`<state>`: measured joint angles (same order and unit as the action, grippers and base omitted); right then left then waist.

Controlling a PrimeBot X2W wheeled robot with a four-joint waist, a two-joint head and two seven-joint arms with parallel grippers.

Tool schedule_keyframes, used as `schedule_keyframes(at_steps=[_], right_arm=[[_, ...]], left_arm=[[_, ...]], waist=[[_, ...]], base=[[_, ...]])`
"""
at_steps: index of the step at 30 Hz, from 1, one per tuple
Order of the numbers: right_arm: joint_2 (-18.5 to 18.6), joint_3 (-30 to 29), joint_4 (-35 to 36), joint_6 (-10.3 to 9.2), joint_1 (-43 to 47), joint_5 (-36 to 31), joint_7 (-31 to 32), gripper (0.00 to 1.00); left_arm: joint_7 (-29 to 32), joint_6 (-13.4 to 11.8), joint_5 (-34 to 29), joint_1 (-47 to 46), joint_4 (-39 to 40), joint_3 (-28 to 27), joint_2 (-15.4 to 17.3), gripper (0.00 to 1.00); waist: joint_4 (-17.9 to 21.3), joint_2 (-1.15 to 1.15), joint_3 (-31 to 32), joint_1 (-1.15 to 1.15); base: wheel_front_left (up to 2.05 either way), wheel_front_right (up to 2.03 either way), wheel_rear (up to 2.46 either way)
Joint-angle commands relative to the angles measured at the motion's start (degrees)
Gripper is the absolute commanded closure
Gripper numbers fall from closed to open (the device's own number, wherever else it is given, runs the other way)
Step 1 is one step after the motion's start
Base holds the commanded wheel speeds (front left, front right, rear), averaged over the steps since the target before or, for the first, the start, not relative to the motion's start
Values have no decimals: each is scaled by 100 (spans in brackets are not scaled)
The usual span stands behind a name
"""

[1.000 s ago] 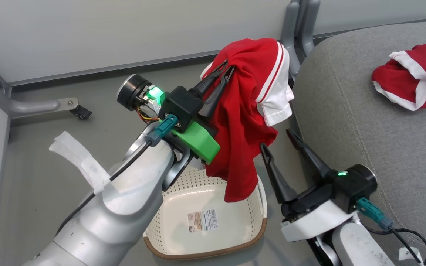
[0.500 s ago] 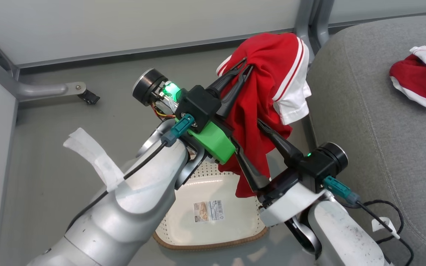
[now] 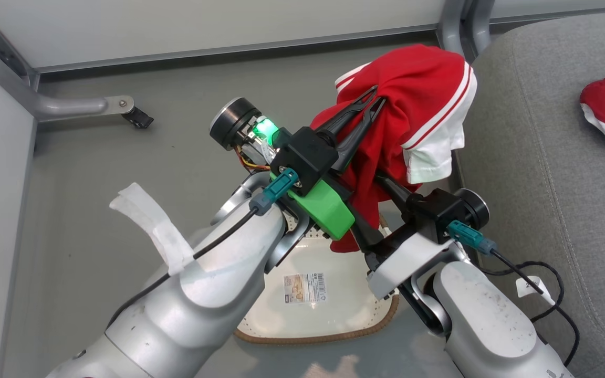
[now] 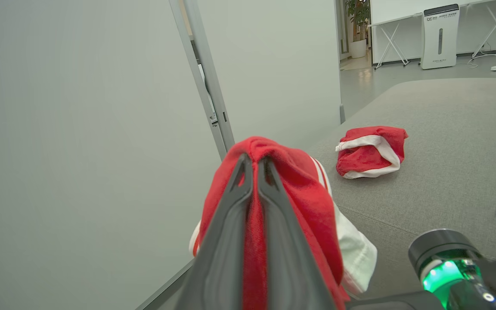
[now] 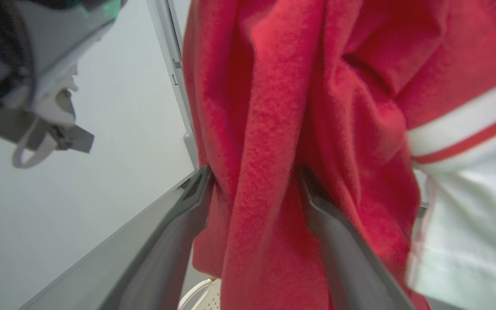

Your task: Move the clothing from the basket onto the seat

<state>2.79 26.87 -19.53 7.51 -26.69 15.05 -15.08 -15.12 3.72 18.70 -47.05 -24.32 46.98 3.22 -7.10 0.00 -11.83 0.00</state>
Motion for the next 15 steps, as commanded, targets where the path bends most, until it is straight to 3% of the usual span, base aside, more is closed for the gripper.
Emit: schedule_keyframes(at_steps=[1, 15], right_arm=[[20, 5, -67, -4, -79, 68, -14, 100], [20, 91, -74, -4, -10, 197, -14, 100]], left_arm=[[-4, -21, 64, -67, 35, 15, -14, 100], [-4, -4, 51, 100, -93, 28, -31, 100]], waist=[[-15, 0, 3, 0], [60, 0, 164, 0]], base=[[0, 0, 0], [0, 0, 0]])
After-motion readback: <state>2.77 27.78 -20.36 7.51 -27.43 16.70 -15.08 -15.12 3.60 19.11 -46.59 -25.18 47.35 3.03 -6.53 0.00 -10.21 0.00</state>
